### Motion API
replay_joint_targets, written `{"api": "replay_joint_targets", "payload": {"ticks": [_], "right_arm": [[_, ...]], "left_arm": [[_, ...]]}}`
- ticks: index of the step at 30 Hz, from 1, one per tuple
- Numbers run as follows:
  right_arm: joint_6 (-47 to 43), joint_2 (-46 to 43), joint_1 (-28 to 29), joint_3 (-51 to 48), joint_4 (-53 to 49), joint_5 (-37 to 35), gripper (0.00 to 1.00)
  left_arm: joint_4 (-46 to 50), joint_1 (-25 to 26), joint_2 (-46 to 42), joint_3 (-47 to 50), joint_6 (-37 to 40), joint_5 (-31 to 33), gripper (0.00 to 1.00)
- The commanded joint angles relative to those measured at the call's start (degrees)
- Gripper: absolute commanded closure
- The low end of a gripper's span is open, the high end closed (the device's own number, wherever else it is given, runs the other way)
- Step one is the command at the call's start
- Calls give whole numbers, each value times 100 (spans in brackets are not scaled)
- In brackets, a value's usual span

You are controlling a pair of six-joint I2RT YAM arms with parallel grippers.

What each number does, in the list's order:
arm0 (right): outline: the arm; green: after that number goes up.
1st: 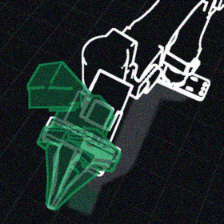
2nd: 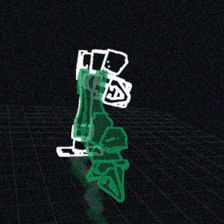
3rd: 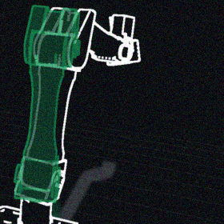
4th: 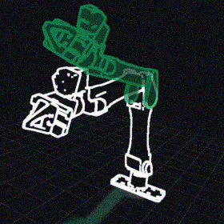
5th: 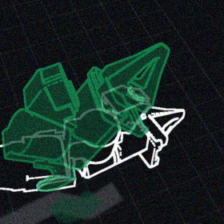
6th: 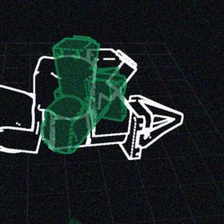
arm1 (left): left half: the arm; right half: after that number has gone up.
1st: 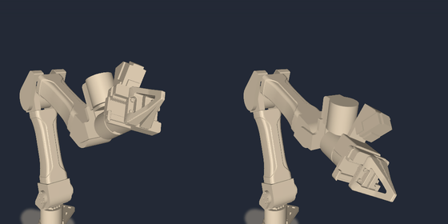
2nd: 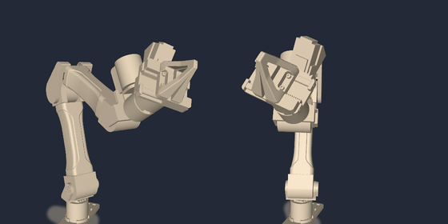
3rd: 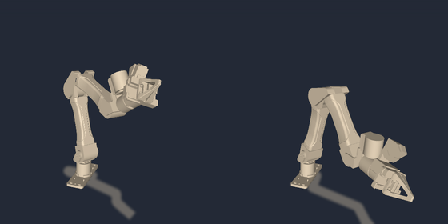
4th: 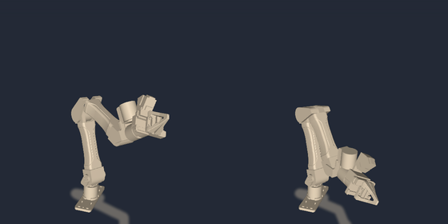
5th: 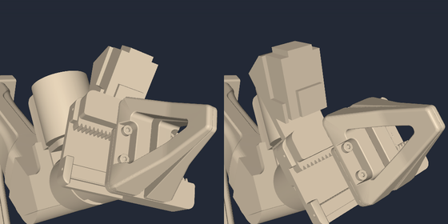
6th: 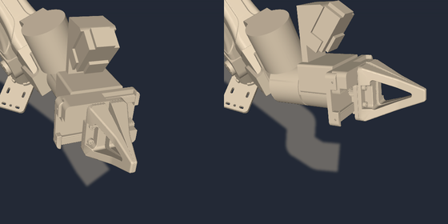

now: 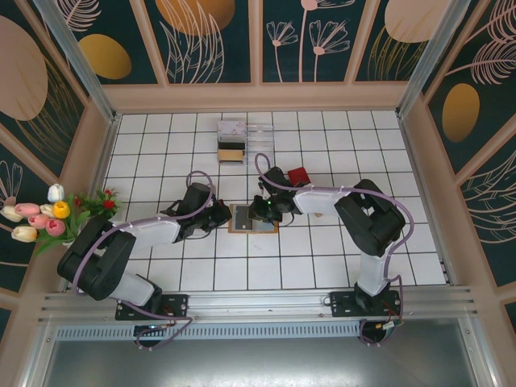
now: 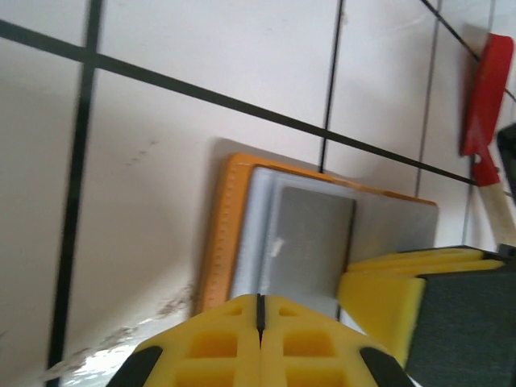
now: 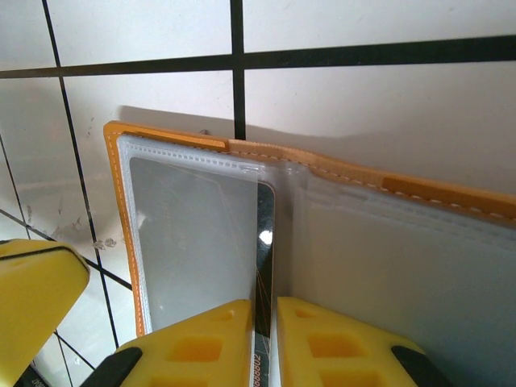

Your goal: Take the credit cards out of the card holder

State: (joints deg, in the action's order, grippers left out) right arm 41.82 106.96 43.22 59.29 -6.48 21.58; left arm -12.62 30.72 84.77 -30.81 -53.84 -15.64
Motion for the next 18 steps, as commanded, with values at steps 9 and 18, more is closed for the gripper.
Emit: {"api": "replay_joint_targets", "payload": {"ticks": [9,18], "right_arm": [[-138,80,11,45,-11,162,83],[-95,56,-59,-167,357,473,83]], "left_arm": [[-236,30,617,-116,105,-248,100],[-190,28,594,118,57,-124,100]]}}
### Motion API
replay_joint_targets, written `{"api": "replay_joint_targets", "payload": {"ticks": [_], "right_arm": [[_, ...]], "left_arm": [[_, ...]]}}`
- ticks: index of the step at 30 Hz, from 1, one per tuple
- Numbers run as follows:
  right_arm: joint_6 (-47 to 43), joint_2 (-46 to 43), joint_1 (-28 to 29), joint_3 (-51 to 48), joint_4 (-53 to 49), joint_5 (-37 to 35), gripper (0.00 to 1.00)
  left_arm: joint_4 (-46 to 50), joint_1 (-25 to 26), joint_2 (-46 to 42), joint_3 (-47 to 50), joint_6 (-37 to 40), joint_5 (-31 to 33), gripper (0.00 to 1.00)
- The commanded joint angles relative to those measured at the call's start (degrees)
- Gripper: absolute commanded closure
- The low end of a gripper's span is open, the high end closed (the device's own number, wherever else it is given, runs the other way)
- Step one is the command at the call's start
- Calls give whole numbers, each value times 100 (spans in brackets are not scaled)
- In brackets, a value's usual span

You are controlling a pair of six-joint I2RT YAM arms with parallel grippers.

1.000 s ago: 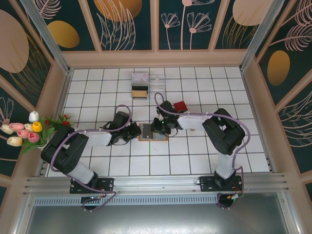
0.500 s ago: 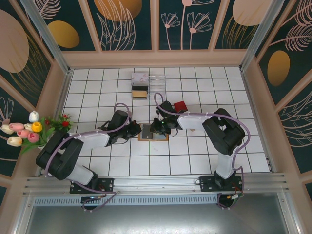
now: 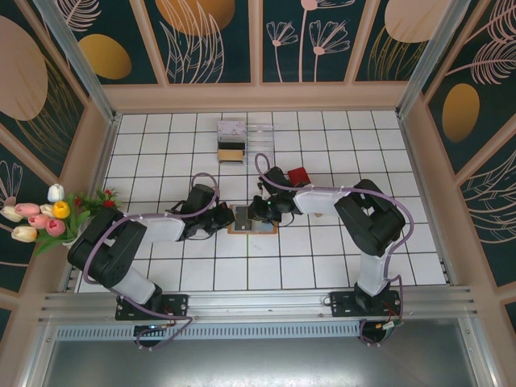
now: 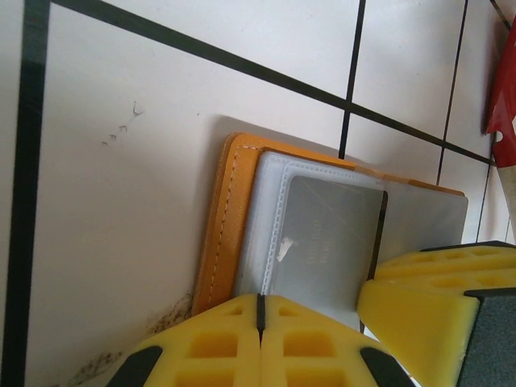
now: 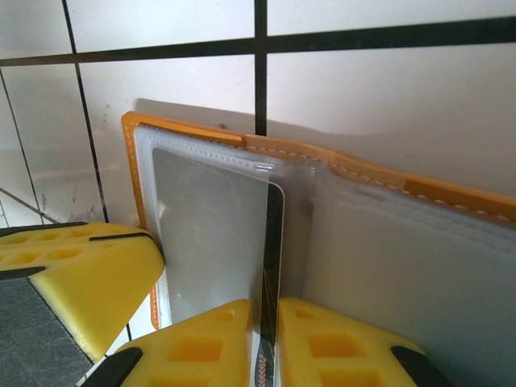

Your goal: Take the credit cards out of the card holder

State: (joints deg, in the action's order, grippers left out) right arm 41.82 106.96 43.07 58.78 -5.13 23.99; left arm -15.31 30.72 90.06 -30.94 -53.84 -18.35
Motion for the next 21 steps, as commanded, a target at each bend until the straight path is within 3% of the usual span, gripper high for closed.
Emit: {"api": "replay_joint_targets", "payload": {"ticks": [1,21], "right_arm": [[-96,46,-46,-143,259,262,83],[-175,-246,-229,-464,395,323,91]], "left_arm": [[68,27,73,152,58,146,100],[236,30,54,199,80,391,100]]}}
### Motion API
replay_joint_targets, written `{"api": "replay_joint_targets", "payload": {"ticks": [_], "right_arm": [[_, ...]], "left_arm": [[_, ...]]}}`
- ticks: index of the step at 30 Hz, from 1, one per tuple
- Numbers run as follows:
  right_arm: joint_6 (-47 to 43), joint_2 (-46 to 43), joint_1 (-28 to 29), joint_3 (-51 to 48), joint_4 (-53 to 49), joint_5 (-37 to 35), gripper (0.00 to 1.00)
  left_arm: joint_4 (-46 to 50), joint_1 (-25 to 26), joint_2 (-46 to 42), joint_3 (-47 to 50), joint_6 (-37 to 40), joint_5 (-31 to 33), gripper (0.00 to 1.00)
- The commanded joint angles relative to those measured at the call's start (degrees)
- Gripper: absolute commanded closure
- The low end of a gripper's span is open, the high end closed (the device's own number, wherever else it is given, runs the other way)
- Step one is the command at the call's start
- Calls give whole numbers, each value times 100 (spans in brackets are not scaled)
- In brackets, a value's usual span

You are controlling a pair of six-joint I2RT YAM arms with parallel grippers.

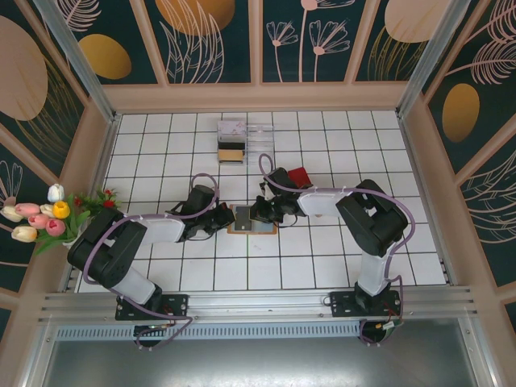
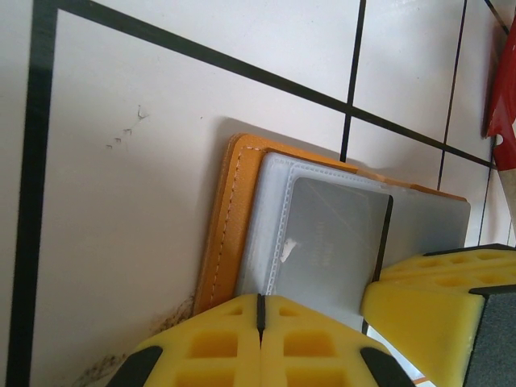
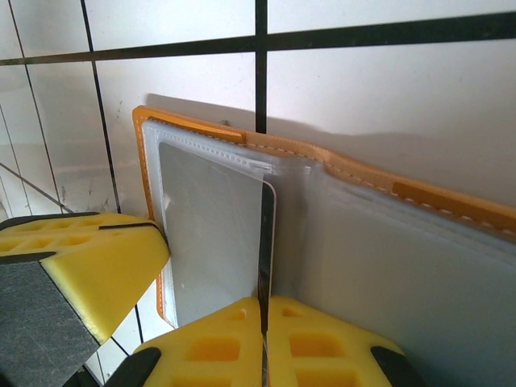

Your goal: Take the credit cards out of the card holder

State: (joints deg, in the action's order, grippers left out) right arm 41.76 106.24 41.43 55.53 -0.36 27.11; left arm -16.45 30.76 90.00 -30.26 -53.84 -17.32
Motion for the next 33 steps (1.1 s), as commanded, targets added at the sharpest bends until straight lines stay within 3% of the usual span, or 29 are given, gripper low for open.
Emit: {"api": "replay_joint_targets", "payload": {"ticks": [1,15,33], "right_arm": [[-172,-181,-75,-154,-71,21,91],[-78,-267,-245,-555,594,389,93],[318,-403,-319,-906,1127,547,94]], "left_arm": [[347,25,75,126,83,282,100],[381,26,6,104,204,282,94],[510,26,-51,80,273,301,93]]}}
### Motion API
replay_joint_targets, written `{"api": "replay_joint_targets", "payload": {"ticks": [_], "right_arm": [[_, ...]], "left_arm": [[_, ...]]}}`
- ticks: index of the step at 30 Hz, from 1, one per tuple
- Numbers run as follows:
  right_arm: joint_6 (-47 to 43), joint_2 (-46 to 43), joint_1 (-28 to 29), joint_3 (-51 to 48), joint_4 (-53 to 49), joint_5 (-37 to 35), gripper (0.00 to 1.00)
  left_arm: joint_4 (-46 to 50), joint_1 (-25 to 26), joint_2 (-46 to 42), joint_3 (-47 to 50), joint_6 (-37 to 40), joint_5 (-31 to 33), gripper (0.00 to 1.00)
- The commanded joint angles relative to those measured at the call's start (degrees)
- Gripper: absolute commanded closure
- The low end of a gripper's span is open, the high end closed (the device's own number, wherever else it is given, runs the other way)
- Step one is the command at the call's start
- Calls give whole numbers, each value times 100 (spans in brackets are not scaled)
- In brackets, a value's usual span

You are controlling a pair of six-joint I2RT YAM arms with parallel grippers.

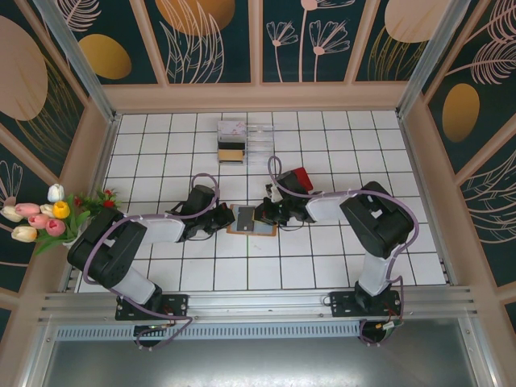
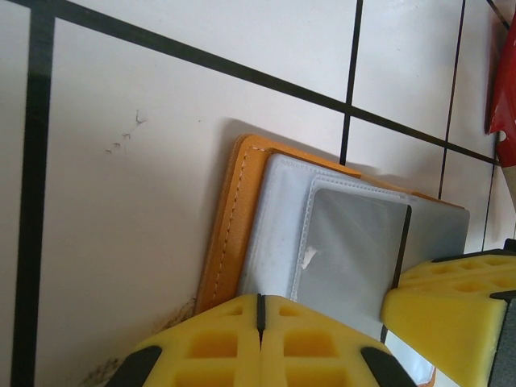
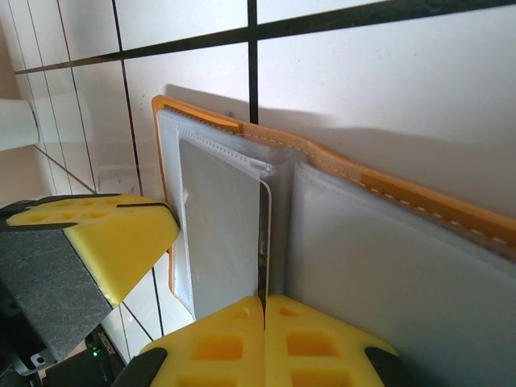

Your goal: Take the credit cards out of the card holder

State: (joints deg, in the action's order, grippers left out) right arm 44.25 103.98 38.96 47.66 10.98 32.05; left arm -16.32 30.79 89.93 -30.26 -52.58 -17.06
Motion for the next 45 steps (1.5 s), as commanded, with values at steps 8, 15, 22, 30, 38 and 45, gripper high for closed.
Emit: {"api": "replay_joint_targets", "payload": {"ticks": [8,15,22,30,38,45], "right_arm": [[-105,-187,-169,-100,-194,256,85],[-14,-109,-152,-149,27,363,86],[26,15,-32,-6,-62,338,80],[265,162,103,164,-138,114,78],[281,139,103,253,-126,80,80],[254,-187,105,229,-55,-139,80]], "left_arm": [[622,19,-142,-14,131,304,94],[543,17,-368,-227,208,-97,94],[353,22,-568,-296,129,-269,91],[305,24,-118,-274,120,-170,92],[492,23,87,-183,179,44,93],[541,24,33,-95,169,130,93]]}}
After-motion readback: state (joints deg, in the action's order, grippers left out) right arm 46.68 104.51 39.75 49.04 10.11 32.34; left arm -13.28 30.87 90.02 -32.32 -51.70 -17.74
